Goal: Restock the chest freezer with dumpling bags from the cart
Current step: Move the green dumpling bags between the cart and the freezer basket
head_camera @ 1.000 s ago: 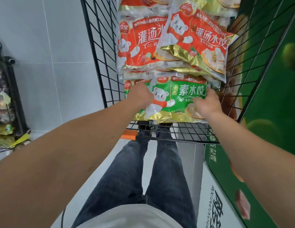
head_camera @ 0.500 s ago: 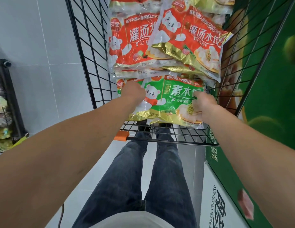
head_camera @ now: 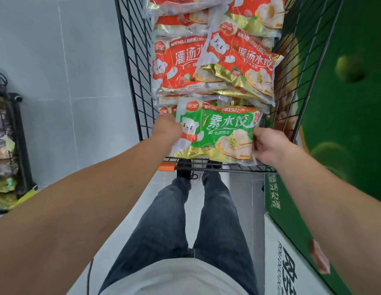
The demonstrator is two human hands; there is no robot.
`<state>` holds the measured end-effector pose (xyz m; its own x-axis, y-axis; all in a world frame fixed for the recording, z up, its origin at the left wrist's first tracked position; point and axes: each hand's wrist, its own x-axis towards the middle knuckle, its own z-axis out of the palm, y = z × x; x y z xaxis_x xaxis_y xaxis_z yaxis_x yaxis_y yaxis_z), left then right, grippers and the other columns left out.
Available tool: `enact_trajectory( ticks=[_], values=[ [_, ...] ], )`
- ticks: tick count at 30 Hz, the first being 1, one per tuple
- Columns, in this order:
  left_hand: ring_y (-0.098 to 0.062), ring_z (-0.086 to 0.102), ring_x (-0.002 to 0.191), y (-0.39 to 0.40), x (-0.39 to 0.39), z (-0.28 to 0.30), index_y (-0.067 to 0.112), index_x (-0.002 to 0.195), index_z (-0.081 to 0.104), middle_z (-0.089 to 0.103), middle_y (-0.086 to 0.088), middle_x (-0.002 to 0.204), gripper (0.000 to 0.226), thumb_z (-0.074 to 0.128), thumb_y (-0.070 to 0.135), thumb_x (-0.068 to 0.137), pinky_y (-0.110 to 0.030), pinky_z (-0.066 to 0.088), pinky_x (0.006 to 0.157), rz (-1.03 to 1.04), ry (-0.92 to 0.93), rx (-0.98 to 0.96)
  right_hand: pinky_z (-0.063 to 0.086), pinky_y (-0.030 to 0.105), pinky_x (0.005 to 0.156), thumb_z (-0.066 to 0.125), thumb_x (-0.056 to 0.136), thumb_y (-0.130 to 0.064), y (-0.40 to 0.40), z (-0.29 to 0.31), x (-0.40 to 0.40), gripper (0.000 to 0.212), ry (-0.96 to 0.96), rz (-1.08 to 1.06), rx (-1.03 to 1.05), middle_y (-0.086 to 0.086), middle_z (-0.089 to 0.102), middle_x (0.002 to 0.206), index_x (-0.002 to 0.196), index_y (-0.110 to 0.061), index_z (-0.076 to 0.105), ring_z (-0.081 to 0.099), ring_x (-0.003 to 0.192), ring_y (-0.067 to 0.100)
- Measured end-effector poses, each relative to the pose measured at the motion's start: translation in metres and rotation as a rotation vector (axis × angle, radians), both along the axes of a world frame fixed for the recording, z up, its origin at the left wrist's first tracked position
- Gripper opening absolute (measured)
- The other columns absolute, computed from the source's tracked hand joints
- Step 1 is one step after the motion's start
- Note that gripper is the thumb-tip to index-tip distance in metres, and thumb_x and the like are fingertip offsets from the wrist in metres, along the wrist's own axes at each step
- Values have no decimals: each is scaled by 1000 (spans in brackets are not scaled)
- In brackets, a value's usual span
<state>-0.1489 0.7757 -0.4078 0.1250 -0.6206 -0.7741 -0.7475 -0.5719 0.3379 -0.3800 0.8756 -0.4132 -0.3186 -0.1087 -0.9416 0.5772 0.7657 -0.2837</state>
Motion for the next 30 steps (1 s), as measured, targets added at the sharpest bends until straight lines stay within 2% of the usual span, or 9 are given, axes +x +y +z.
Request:
enact_trajectory(
  ticks=[3, 6, 8, 12, 14, 16, 22, 27, 30],
  values=[
    [-27, 55, 81, 0, 11, 18, 8, 94, 61, 66, -16, 107, 16, 48, 2, 88, -35, 41, 63, 57, 88, -30, 56, 28, 51, 52, 98, -2, 7, 14, 15, 15, 8, -35, -100, 9, 73, 98, 107, -5, 64, 72, 64, 14],
    [-27, 61, 79, -4, 16, 40, 19, 76, 59, 68, -9, 95, 20, 52, 3, 87, -36, 45, 63, 119, 190, -68, 61, 47, 79, 55, 92, -3, 7, 32, 24, 14, 90, -119, -171, 13, 75, 100, 99, -4, 67, 74, 81, 22],
    [-29, 62, 82, -5, 15, 62, 19, 75, 56, 66, -9, 94, 14, 59, 8, 85, -39, 50, 68, 110, 246, -104, 56, 53, 89, 55, 88, -5, 14, 52, 25, 25, 169, -145, -200, 17, 75, 104, 109, 0, 68, 73, 93, 29],
    [-18, 49, 75, -10, 2, 95, 20, 74, 52, 58, -3, 86, 22, 60, 23, 95, -32, 46, 63, 11, 322, -168, 57, 48, 77, 51, 85, -7, 31, 84, 13, 27, 334, -118, -221, 21, 73, 103, 103, 3, 68, 71, 95, 37],
    [-14, 47, 65, -11, -11, 112, 21, 71, 49, 58, -3, 83, 27, 61, 24, 94, -29, 43, 54, -55, 334, -211, 49, 39, 65, 50, 79, -9, 45, 107, 5, 17, 430, -150, -198, 16, 70, 85, 77, -8, 68, 68, 80, 31],
    [-13, 42, 58, -7, -31, 131, 20, 68, 45, 52, -2, 71, 31, 63, 23, 93, -26, 34, 49, -113, 362, -238, 39, 34, 59, 49, 83, -9, 67, 130, -7, 26, 530, -207, -159, 5, 60, 71, 59, -17, 53, 54, 66, 20],
    [-29, 63, 81, 35, -113, 168, 16, 76, 55, 64, -18, 86, 17, 67, 22, 86, -39, 53, 74, -277, 458, -278, 36, 36, 65, 44, 91, -13, 143, 166, -63, 32, 758, -299, -93, 4, 52, 70, 59, -17, 48, 45, 70, 21],
    [-29, 68, 89, 101, -201, 188, 16, 72, 58, 70, -17, 93, 18, 66, 24, 86, -44, 57, 78, -429, 521, -292, 38, 35, 59, 47, 91, -19, 234, 185, -112, 29, 834, -519, -83, 13, 59, 71, 62, -15, 51, 56, 67, 25],
    [-23, 61, 79, 155, -260, 198, 14, 71, 58, 65, -12, 84, 19, 66, 21, 87, -36, 53, 70, -537, 546, -313, 26, 33, 53, 46, 92, -16, 300, 196, -146, 36, 850, -577, -80, 1, 43, 59, 57, -21, 41, 36, 57, 19]
  ],
)
